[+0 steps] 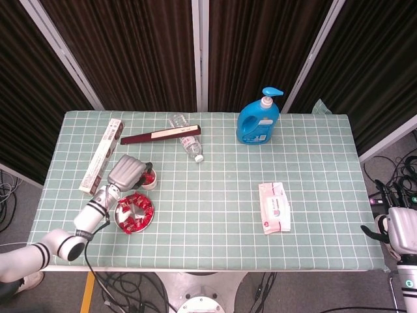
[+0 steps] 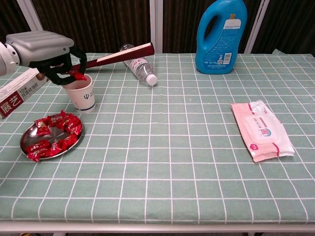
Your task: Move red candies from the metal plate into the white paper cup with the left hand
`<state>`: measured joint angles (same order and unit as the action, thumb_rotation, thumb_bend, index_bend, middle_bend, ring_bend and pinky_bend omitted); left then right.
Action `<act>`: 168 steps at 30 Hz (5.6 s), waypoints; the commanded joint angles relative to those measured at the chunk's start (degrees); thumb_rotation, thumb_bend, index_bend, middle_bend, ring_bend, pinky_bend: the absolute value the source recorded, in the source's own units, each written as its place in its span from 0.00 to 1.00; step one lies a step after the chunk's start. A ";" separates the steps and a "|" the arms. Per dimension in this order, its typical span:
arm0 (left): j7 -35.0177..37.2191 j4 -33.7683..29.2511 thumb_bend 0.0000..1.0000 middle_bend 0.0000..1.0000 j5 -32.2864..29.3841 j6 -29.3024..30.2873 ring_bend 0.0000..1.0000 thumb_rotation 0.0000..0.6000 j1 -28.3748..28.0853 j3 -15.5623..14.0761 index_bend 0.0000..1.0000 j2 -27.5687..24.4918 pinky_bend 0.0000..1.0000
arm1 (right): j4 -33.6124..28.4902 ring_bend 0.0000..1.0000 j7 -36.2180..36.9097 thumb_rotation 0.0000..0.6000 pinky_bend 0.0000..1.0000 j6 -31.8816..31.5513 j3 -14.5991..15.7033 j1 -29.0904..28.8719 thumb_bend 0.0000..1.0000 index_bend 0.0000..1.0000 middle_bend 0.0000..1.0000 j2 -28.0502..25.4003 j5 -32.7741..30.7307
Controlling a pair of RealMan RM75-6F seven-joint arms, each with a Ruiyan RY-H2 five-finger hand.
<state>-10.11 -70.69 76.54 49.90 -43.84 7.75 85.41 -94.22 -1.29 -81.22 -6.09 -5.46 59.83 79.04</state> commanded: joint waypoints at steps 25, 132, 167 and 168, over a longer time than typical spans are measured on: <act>3.75 5.39 0.34 0.93 13.51 13.27 0.95 1.00 12.17 -12.98 0.45 -0.37 1.00 | -1.33 0.01 -1.56 1.00 0.41 -0.11 0.30 -0.46 0.02 0.00 0.18 0.10 1.30; 2.75 -2.00 0.30 0.93 9.54 3.11 0.95 1.00 7.55 -9.97 0.46 2.44 1.00 | -2.21 0.01 -1.90 1.00 0.42 -0.91 0.60 0.04 0.02 0.00 0.18 -0.13 1.47; 13.64 -5.20 0.45 0.98 8.82 10.04 0.96 1.00 6.25 -2.47 0.67 -2.71 1.00 | -1.60 0.01 -1.28 1.00 0.42 -0.43 0.40 -0.27 0.02 0.00 0.18 0.08 1.42; 13.54 -5.07 0.45 0.98 8.30 9.71 0.96 1.00 5.69 -1.69 0.67 -2.61 1.00 | -1.54 0.01 -1.21 1.00 0.42 -0.45 0.40 -0.25 0.02 0.00 0.18 0.07 1.42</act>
<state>3.33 -75.25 85.73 59.69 -37.15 4.73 83.33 -95.77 -2.49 -81.67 -5.69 -5.72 59.90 80.47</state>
